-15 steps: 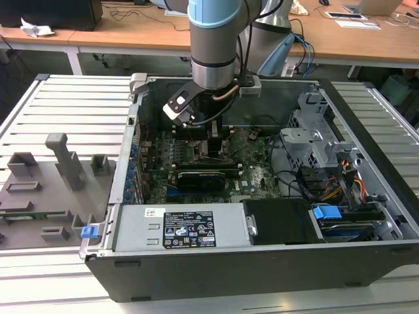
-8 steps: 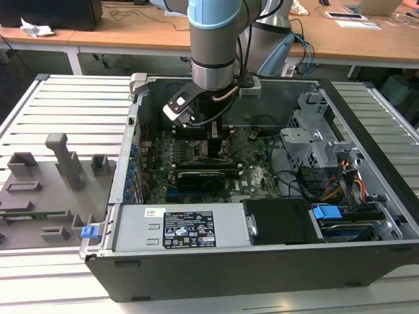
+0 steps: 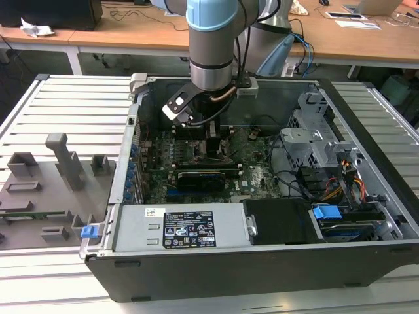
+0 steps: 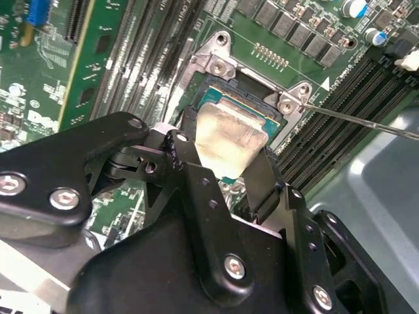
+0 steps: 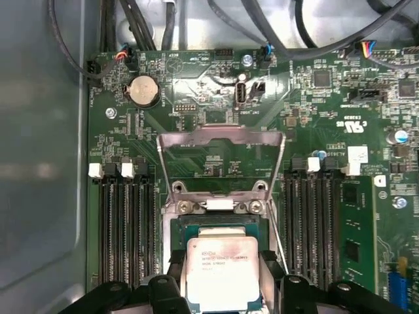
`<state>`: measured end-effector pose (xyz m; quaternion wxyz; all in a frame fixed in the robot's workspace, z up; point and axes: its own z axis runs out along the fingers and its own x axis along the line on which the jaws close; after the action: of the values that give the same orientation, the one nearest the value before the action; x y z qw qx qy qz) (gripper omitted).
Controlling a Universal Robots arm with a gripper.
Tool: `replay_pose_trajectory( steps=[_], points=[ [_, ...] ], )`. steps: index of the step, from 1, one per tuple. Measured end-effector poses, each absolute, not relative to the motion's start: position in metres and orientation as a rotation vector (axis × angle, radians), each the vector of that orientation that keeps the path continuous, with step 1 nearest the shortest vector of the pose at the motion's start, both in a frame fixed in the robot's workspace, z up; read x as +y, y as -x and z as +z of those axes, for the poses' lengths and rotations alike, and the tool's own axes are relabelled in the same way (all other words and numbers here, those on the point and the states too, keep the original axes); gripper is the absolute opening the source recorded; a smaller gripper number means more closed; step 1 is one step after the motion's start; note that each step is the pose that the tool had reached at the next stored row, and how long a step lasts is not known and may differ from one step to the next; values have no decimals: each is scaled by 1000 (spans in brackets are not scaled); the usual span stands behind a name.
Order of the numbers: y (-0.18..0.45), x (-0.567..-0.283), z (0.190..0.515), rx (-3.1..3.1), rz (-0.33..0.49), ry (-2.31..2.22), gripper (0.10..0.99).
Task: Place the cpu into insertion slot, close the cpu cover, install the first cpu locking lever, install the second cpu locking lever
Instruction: 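Place the cpu into insertion slot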
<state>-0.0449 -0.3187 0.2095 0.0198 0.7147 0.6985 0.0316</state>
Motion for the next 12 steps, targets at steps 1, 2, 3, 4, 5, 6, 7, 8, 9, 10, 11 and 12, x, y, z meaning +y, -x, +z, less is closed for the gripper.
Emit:
replay_pose_trajectory(
  steps=[1, 2, 3, 4, 5, 6, 7, 8, 9, 10, 11, 12],
  points=[
    [45, -319, 208, 2167, 98, -2218, 529],
    [45, -319, 207, 2166, 98, -2218, 529],
    [45, -319, 205, 2164, 98, -2220, 529],
    [45, -319, 205, 2163, 98, -2221, 529],
    [45, -319, 204, 2162, 98, -2222, 529],
    [45, -319, 204, 2159, 98, -2225, 529],
    [45, -319, 203, 2158, 98, -2226, 529],
    [45, -319, 203, 2157, 97, -2227, 529],
    [45, -319, 202, 2155, 97, -2228, 529],
    [45, -319, 201, 2154, 97, -2230, 529],
    [45, -319, 201, 2154, 97, -2230, 529],
    [45, -319, 201, 2154, 97, -2230, 529]
  ],
)
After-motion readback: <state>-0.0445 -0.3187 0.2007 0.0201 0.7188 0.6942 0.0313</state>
